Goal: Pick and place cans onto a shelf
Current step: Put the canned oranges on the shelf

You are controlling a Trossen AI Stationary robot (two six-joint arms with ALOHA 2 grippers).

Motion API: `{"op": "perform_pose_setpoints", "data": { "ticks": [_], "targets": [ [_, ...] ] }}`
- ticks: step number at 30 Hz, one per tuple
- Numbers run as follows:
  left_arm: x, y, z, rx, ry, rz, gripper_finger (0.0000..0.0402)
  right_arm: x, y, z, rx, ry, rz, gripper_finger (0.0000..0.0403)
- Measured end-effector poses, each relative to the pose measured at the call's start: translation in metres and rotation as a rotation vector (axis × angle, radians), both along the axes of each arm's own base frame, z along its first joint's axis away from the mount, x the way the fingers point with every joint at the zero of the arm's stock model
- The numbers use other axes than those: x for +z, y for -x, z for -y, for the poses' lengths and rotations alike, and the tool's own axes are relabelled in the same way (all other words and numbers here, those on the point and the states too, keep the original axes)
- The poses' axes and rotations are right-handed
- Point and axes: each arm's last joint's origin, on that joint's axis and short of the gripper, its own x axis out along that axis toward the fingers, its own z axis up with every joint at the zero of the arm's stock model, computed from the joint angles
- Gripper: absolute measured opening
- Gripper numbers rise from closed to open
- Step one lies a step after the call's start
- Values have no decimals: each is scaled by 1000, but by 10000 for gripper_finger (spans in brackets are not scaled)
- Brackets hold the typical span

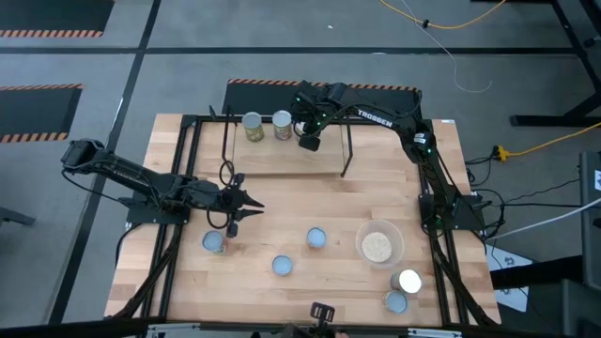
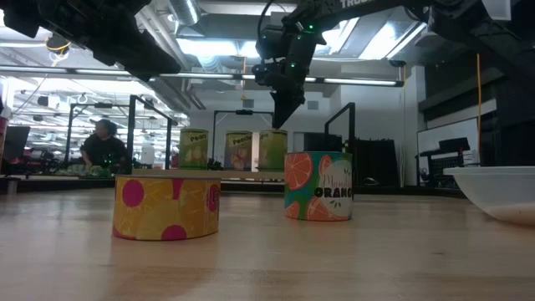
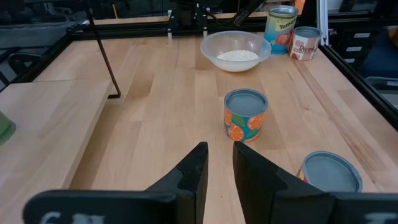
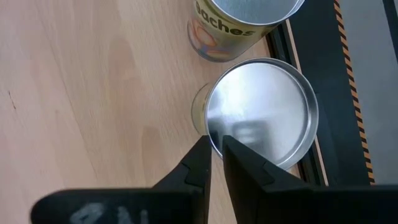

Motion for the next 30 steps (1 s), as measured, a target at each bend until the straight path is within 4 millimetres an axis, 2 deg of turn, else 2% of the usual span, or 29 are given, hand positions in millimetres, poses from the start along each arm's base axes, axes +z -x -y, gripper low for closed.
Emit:
{"op": "perform_pose_setpoints", "data": {
  "ticks": [7,17,22,30],
  "targets": [
    [0,0,0,0,0,0,69,10,5,-2,-2,7,12,46],
    [0,0,0,0,0,0,69,55,11,3,-55,76,120,46],
    [0,0,0,0,0,0,69,53,16,12,-146,83,108,53],
    [0,0,0,0,0,0,69,45,32,30,-314,-22,84,111]
  ]
}}
